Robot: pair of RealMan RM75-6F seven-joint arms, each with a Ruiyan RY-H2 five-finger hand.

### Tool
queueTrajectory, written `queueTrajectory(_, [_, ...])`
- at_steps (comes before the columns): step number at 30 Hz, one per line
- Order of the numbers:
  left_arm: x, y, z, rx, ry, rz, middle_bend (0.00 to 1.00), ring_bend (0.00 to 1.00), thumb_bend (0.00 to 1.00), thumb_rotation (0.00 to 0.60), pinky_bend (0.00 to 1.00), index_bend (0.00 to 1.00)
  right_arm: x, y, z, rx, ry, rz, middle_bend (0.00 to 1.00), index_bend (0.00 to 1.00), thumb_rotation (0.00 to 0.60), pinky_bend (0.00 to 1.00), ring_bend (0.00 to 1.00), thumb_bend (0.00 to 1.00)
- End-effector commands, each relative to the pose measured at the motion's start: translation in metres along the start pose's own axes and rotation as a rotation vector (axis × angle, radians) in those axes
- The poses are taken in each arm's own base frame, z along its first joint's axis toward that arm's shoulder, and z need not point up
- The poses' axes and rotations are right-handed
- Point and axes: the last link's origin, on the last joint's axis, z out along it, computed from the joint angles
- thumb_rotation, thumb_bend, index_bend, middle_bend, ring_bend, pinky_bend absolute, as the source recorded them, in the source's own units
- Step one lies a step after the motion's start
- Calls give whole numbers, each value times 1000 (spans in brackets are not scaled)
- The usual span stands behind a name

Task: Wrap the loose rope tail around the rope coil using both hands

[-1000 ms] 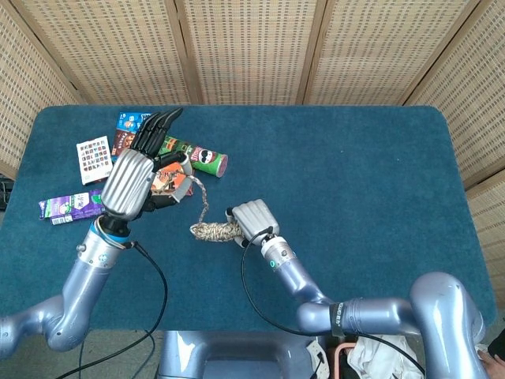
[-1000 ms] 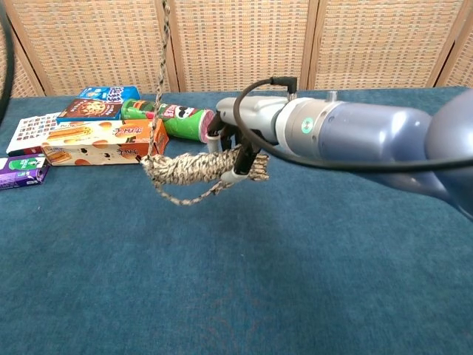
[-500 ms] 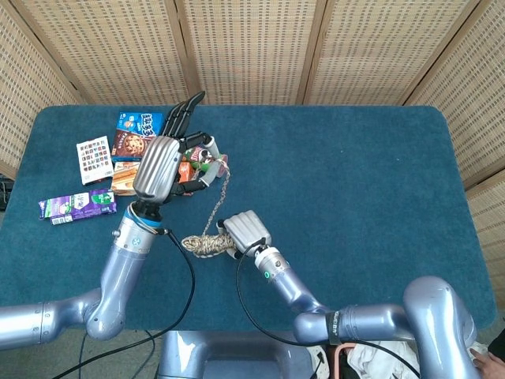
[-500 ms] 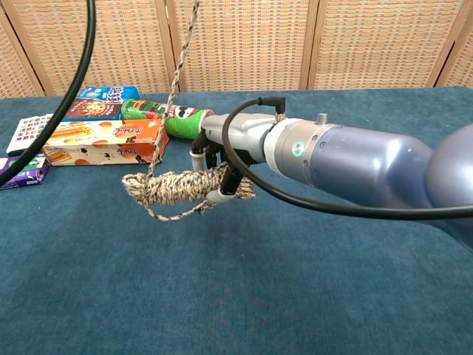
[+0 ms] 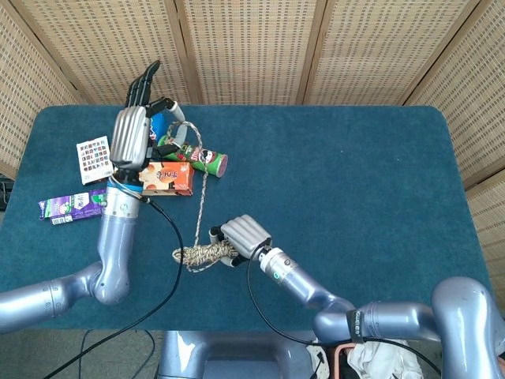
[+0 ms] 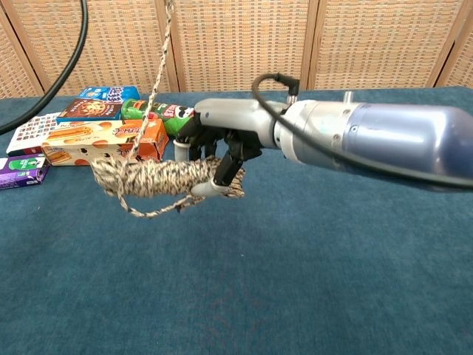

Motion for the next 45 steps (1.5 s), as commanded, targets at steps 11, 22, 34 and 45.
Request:
queueTrajectory(11, [-17,-92,0,129,-49,44,0,0,586,600,0,817,48,1,-9,24,55,370,685,683,600,921,457,616])
queueTrajectory(22, [-35,-127,-33,31,-146,204,0,0,596,600,0,817,82,21,-11,-76,166,538,686,684,600,921,461,625])
queueTrajectory(34, [-34,-157,-75,-111,-272,340,0,0,602,600,0,817,117,42,-11,-231,315,585,687,684,600,923,462,663])
queueTrajectory(45, [-17,-157,-126,-297,-427,403,0,0,608,600,0,825,134,62,-8,-368,396,595,688,684,600,924,465,687])
